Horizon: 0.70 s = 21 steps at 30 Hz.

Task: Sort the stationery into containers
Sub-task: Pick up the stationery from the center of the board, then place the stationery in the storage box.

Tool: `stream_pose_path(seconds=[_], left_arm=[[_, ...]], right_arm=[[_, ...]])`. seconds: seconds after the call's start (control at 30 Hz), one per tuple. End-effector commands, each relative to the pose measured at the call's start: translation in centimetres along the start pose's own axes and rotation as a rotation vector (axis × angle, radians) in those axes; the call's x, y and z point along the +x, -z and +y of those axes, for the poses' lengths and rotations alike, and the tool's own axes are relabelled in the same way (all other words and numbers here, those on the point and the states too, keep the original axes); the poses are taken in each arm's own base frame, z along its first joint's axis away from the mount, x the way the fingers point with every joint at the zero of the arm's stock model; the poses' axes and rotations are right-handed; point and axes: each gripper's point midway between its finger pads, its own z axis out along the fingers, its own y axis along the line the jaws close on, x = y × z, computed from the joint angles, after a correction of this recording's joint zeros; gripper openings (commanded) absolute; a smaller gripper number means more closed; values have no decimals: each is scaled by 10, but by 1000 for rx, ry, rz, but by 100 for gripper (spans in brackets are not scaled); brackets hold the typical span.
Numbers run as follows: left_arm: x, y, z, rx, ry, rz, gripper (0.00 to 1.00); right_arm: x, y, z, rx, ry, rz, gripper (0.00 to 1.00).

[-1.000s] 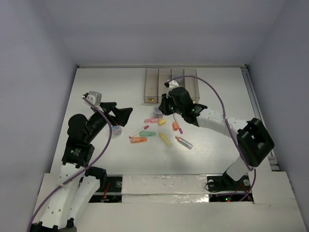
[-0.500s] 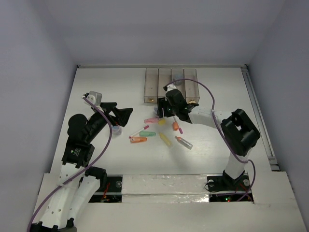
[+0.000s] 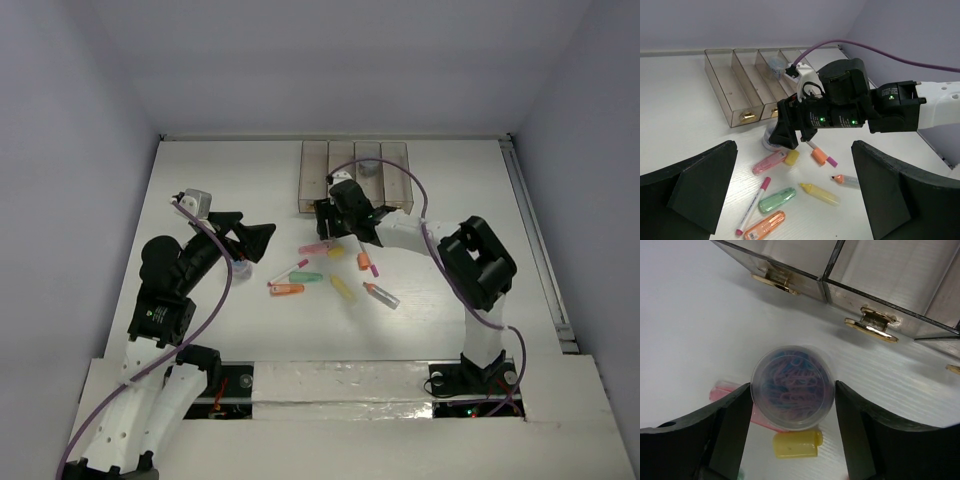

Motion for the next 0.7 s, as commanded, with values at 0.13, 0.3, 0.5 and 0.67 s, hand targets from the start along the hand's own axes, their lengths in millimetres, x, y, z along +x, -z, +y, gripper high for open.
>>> stream_pose_path(seconds=[0.13,0.3,0.5,0.67], left_arm=[[-11,0,-4,21,-13,-39,99],[-10,0,-4,22,-13,-39,99],[-11,0,-5,26,-13,-41,99],[-11,0,-5,25,-15,-42,99]], right_arm=[[-30,11,14,39,52,-94,51],[-72,51,26,7,34,-218,45],[-124,79,8,30,14,-339,45],[-152,67,-38,81,-29,-354,44]])
